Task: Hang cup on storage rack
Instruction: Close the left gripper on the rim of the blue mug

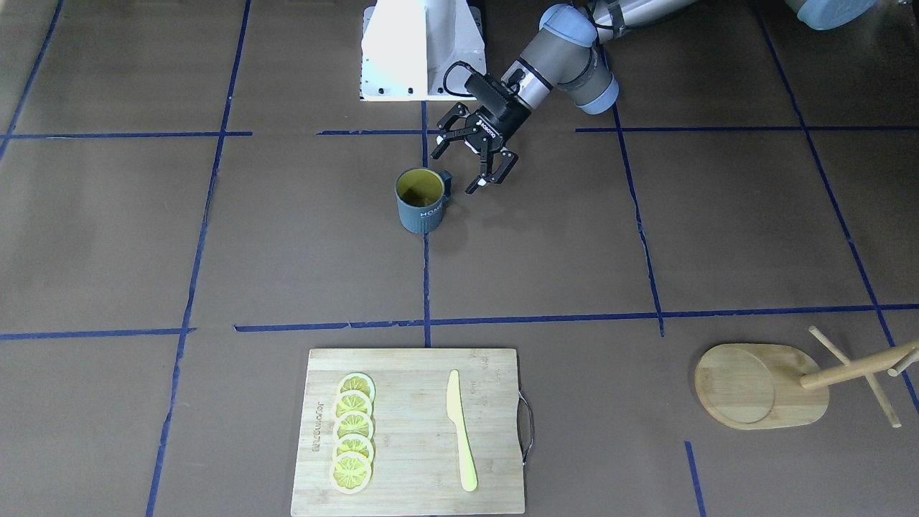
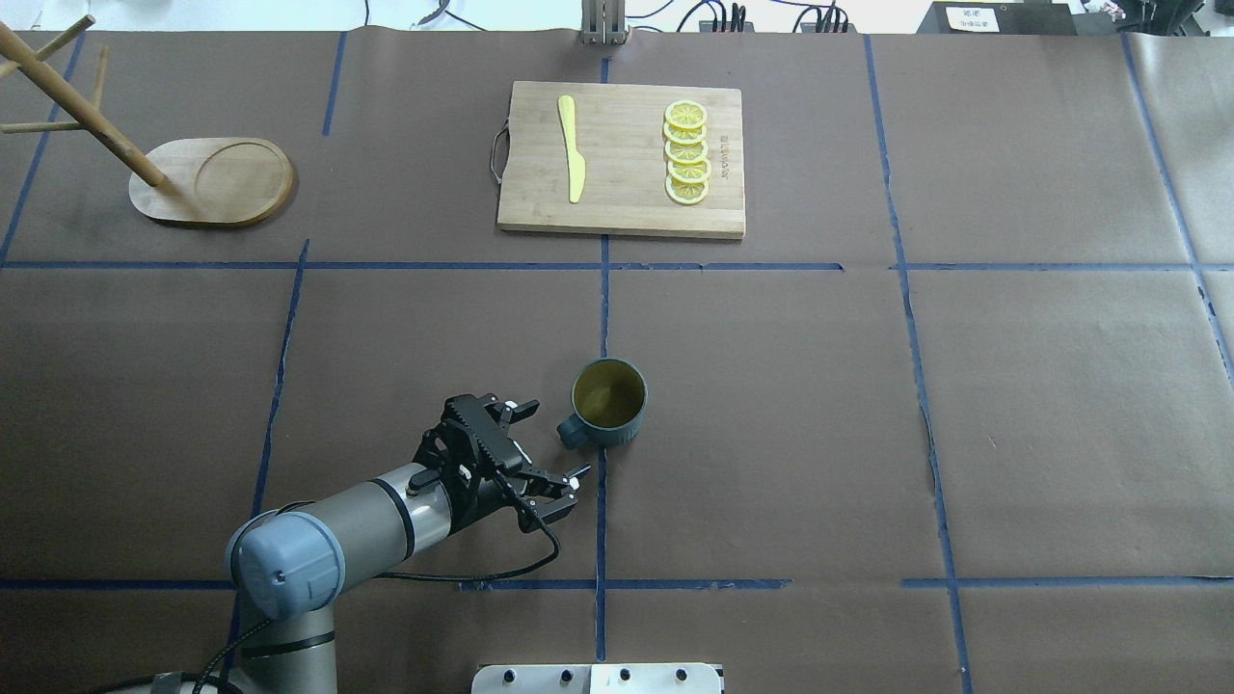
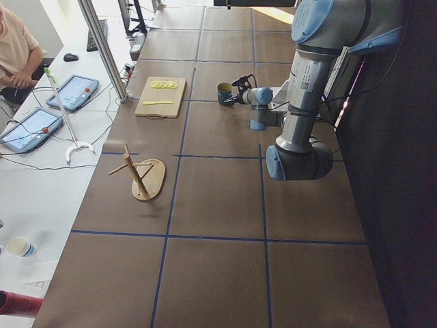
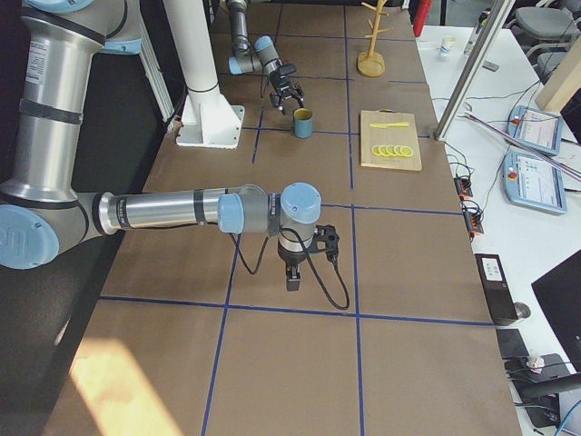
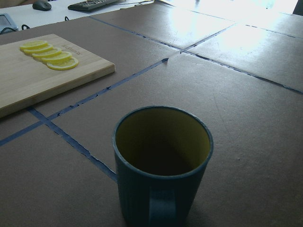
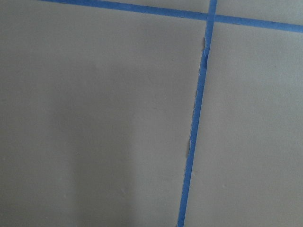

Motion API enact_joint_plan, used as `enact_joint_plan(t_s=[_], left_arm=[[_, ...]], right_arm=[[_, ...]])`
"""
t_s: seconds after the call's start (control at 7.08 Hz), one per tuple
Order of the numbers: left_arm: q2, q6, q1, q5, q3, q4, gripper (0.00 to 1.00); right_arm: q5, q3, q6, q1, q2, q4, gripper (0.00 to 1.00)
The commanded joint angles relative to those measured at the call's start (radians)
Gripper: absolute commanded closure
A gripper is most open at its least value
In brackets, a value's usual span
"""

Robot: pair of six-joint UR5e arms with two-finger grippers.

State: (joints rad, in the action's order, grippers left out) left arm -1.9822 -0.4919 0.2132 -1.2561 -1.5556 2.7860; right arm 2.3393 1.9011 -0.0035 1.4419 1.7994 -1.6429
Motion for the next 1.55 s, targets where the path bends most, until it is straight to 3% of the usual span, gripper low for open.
enact_joint_plan(t_s=[0.0, 0.28, 0.42, 0.56, 0.85, 1.27, 1.41], left_arm=[[-0.064, 0.0, 0.002, 0.038, 0.081, 0.007, 0.01], [-0.066, 0.0, 0.0, 0.03, 0.097, 0.006, 0.14], [-0.066, -0.002, 0.002, 0.03, 0.095, 0.003, 0.59], [-0.066, -0.004, 0.0, 0.032, 0.095, 0.0, 0.88], [-0.066, 0.001, 0.0, 0.038, 0.094, 0.0, 0.97], [-0.069, -0.017, 0.003, 0.037, 0.079, 0.015, 1.0], [-0.073, -0.034, 0.008, 0.037, 0.015, 0.018, 1.0]], right_arm=[[0.0, -0.002, -0.001, 0.0, 0.0, 0.0, 0.0], [0.0, -0.002, -0.001, 0.0, 0.0, 0.0, 0.0], [0.0, -0.004, -0.001, 0.0, 0.0, 0.0, 0.0], [0.0, -0.004, -0.001, 0.0, 0.0, 0.0, 0.0], [0.0, -0.004, -0.001, 0.0, 0.0, 0.0, 0.0], [0.0, -0.004, -0.001, 0.0, 0.0, 0.0, 0.0], [0.0, -0.005, -0.001, 0.0, 0.0, 0.0, 0.0]])
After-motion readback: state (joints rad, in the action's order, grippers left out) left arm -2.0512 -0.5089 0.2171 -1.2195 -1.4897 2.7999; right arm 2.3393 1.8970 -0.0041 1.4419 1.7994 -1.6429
